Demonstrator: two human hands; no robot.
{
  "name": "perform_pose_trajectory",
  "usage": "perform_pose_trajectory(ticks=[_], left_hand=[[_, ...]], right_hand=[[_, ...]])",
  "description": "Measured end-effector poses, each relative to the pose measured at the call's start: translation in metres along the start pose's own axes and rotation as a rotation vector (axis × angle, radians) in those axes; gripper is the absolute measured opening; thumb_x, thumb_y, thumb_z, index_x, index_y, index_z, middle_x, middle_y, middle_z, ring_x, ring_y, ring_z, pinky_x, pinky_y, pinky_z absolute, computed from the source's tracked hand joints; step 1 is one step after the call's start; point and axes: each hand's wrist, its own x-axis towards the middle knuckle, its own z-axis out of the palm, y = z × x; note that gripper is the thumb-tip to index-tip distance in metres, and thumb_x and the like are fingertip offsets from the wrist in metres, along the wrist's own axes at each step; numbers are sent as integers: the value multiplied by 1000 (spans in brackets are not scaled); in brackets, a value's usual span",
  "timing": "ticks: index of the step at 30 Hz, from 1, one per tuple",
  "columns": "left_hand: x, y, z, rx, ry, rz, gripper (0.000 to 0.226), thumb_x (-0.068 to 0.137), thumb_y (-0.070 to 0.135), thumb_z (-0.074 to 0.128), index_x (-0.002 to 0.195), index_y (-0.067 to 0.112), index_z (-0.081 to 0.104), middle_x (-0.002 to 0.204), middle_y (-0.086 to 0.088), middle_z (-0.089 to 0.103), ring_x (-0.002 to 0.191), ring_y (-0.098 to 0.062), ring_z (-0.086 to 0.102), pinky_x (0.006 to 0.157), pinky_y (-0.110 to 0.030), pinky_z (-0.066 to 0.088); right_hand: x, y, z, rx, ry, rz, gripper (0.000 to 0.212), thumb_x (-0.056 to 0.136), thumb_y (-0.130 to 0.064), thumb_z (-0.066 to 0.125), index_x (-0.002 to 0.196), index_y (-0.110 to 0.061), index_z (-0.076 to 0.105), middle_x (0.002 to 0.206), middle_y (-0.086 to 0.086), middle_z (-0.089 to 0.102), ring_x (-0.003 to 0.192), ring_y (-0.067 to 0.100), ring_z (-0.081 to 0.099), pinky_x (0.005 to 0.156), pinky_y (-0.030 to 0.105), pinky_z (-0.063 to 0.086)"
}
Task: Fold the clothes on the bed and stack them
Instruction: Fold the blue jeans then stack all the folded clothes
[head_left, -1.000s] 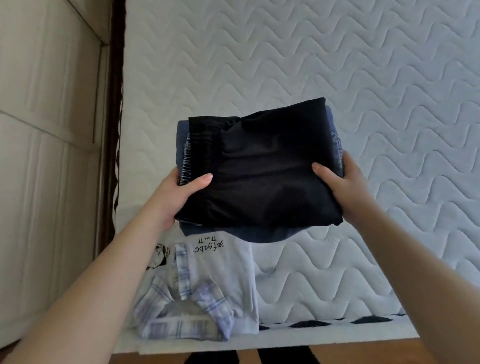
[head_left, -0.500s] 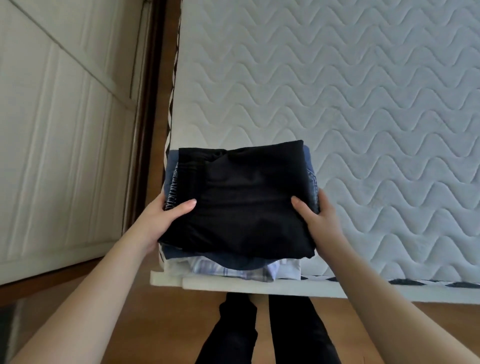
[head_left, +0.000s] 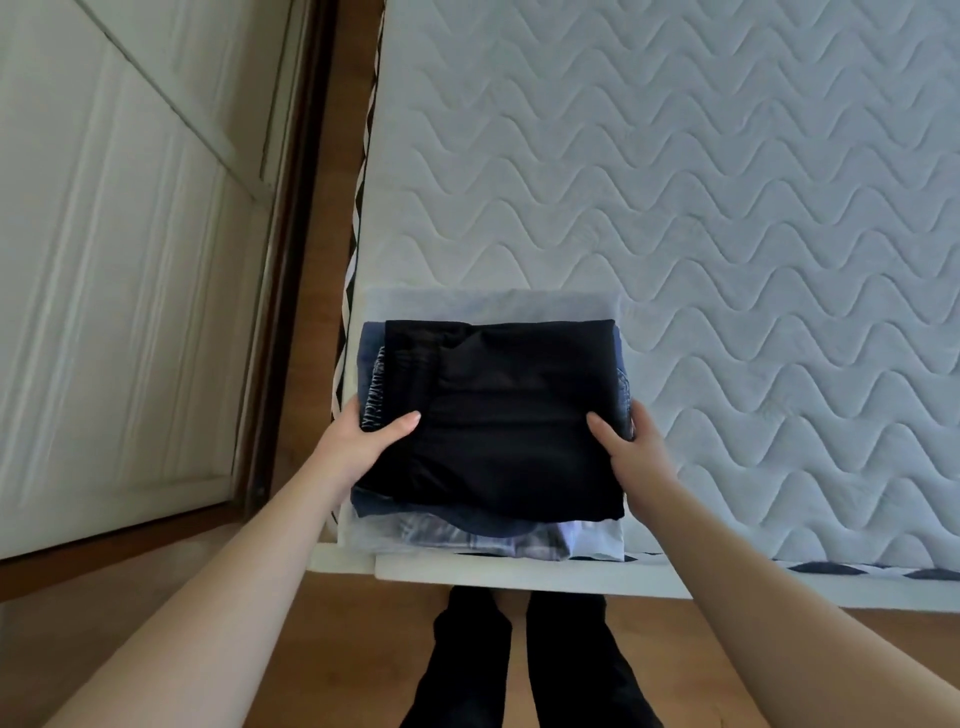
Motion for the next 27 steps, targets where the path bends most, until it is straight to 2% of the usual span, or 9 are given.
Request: perform_pose_trajectory(ticks=[3,8,13,16,19,22,25,27], left_hand=[[-3,8,-9,-28,-33,68,71,47,68,86,111,54,59,110,22,69,100,-4,66,85,-29,51],[-1,28,-16,-91,-70,158,75,52,58,88,121,46,58,112,22,69,99,1,66,84,-27,50],[23,36,-11,-40,-19,134,64,54,64,84,111,50,60,109,23,69,99,-1,66,83,-25,50],[39,29,-3,146,76,62,85,49,79,74,120,38,53,118,15,63,113,-13,60,91,-34,49],[56,27,0,398,152,42,122,45,90,64,142,19,41,144,-2,41,134,-25,41,110,-47,38],[61,29,-5,146,86,-89,141,31,81,80,150,29,25,151,2,35,134,-24,42,110,-49,39],[67,27,-9,15,50,-169,155,21,73,87,152,31,16,149,1,40,129,-25,47,107,-48,41],[71,31,-10,-6,35,-197,153,19,70,89,150,28,22,141,-1,49,121,-25,53,103,-47,45]], right_hand=[[-3,-10,-2,37,-20,-58,25,85,-42,69,109,-43,61,103,-12,71,94,10,70,73,26,58],[-5,-28,-6,139,-38,-139,25,86,-38,70,110,-42,62,106,-10,71,95,8,70,73,22,57],[29,-35,-1,127,-30,-110,35,85,-40,70,119,-42,59,112,-9,70,99,10,69,78,28,58],[52,-26,1,-68,41,-44,46,82,-47,71,124,-40,53,119,-8,65,98,8,67,77,27,56],[72,-19,-5,-319,167,-14,76,74,-54,76,138,-32,40,133,-6,49,115,14,53,93,37,49],[83,-22,-12,-223,82,157,107,65,-59,82,149,-31,23,134,-3,45,114,18,50,92,38,47],[89,-18,-13,-219,33,188,111,62,-60,83,150,-24,25,132,-1,47,116,20,52,97,38,47],[94,-15,-14,-189,11,191,110,58,-60,85,146,-19,33,131,1,52,115,21,56,99,42,50]])
